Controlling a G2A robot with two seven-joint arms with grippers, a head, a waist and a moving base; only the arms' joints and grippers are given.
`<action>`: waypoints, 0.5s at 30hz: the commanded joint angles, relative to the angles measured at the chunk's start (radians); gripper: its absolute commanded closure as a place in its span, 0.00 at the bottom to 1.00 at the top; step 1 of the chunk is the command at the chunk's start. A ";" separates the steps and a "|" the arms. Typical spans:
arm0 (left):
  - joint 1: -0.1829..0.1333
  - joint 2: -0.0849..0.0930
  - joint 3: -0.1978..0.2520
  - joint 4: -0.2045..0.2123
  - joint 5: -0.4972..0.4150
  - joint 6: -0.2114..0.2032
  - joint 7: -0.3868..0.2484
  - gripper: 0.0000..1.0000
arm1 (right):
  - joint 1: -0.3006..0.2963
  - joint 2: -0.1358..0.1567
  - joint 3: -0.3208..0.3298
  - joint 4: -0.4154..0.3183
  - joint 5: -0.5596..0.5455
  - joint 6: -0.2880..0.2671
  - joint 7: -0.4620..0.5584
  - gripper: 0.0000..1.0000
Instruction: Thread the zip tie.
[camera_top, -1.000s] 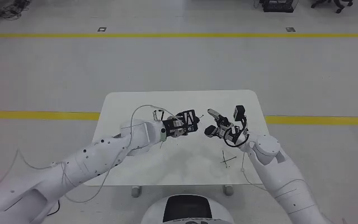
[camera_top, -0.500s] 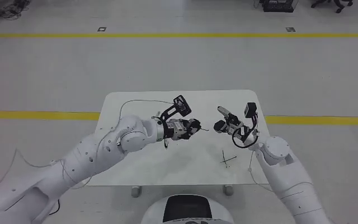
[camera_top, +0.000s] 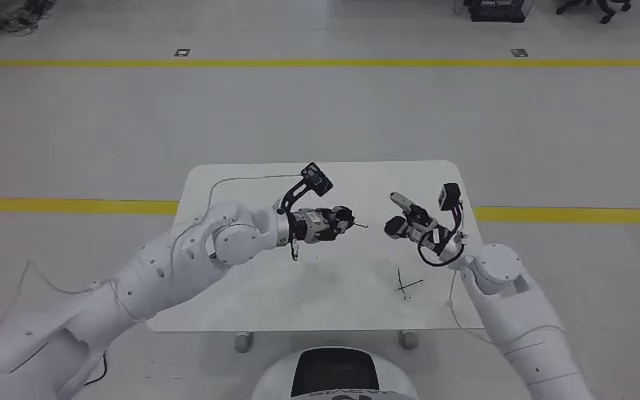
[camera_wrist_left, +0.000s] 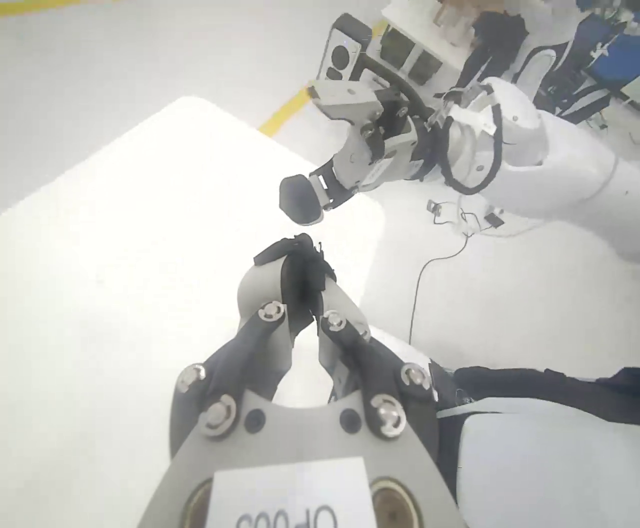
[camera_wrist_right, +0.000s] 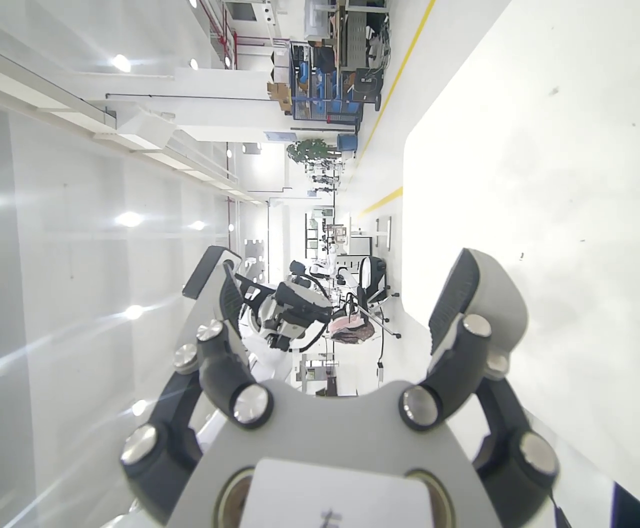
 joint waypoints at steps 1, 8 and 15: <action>0.011 -0.003 -0.016 0.027 -0.172 -0.023 -0.025 1.00 | 0.008 0.003 0.009 0.016 0.014 -0.014 0.051 0.00; 0.048 -0.023 -0.064 0.065 -0.507 -0.023 -0.148 1.00 | 0.046 0.017 0.044 0.092 0.028 -0.066 0.244 0.00; 0.093 -0.058 -0.129 0.118 -0.705 -0.023 -0.305 1.00 | 0.078 0.026 0.048 0.145 0.042 -0.113 0.391 0.00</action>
